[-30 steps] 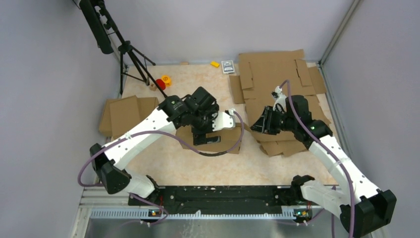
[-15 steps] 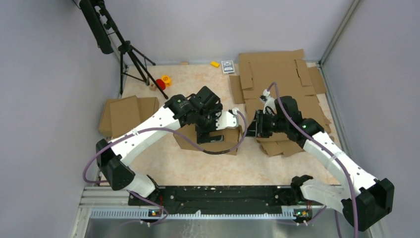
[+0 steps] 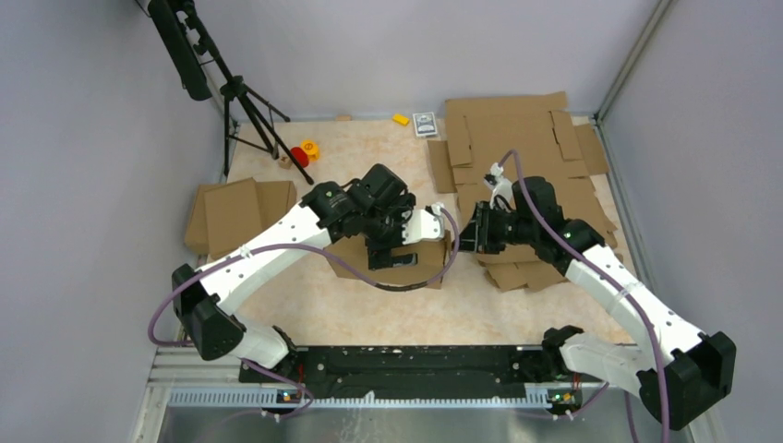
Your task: Fold the paper box
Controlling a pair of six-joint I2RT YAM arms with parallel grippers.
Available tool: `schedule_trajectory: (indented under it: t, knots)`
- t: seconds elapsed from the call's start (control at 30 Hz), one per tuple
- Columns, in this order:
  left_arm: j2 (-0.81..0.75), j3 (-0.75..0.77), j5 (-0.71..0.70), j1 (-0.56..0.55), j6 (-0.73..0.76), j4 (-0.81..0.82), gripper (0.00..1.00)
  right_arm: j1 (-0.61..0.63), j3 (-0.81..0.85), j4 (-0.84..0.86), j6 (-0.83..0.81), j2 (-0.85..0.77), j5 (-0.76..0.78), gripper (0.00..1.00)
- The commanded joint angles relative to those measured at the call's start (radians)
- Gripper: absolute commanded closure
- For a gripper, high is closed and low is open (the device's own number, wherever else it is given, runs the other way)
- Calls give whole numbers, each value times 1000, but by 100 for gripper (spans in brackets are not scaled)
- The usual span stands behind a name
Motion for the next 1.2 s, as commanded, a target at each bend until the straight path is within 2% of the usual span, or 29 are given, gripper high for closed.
schedule_trajectory:
  t: [0.0, 0.3, 0.6, 0.93, 1.17]
  knots:
    - [-1, -10, 28, -9, -12, 39, 4, 29, 48, 52, 20, 4, -29, 80]
    - [-9, -25, 29, -26, -26, 73, 3, 57, 51, 27, 6, 15, 2, 81]
    - [-50, -76, -38, -52, -62, 159, 1, 67, 67, 8, 10, 11, 18, 81]
    - [-160, -140, -63, -52, -45, 175, 2, 67, 42, 19, 17, -7, 18, 81]
    - [-181, -160, -13, -51, -58, 186, 8, 76, 49, 20, 15, -7, -18, 89]
